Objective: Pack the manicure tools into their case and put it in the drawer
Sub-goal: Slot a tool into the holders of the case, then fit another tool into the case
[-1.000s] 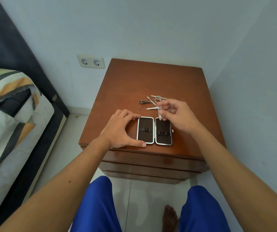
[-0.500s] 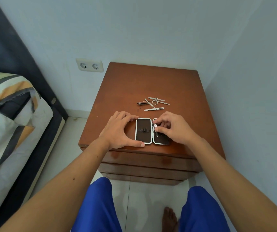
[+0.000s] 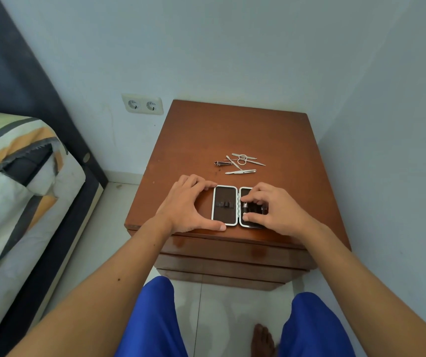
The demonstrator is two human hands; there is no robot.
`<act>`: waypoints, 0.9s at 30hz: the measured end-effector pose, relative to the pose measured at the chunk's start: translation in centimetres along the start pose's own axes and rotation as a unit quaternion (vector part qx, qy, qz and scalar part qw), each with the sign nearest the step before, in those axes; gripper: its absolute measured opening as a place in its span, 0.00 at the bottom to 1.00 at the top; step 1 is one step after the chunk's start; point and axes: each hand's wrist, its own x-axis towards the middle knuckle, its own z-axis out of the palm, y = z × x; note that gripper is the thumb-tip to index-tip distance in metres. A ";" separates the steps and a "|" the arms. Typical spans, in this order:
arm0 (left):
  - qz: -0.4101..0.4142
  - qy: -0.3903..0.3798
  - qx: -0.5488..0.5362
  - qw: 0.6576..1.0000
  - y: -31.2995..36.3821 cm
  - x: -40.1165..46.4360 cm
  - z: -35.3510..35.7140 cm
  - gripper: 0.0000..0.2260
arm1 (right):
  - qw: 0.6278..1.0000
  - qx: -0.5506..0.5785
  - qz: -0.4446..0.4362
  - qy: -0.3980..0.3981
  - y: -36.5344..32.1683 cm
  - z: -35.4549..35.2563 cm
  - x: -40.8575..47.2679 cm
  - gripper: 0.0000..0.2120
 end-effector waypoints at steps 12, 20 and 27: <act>0.018 0.016 0.000 1.000 -0.3 0.0 0.2 0.49 | 0.987 0.040 -0.012 0.155 -1.8 0.4 10.7 0.09; 0.027 0.019 0.009 0.999 -0.3 0.1 0.1 0.48 | 0.992 -0.095 -0.036 0.076 -1.6 1.5 14.7 0.11; 0.027 0.017 0.014 0.999 -0.4 0.1 0.1 0.48 | 0.992 -0.049 -0.051 0.107 -1.8 1.2 13.7 0.06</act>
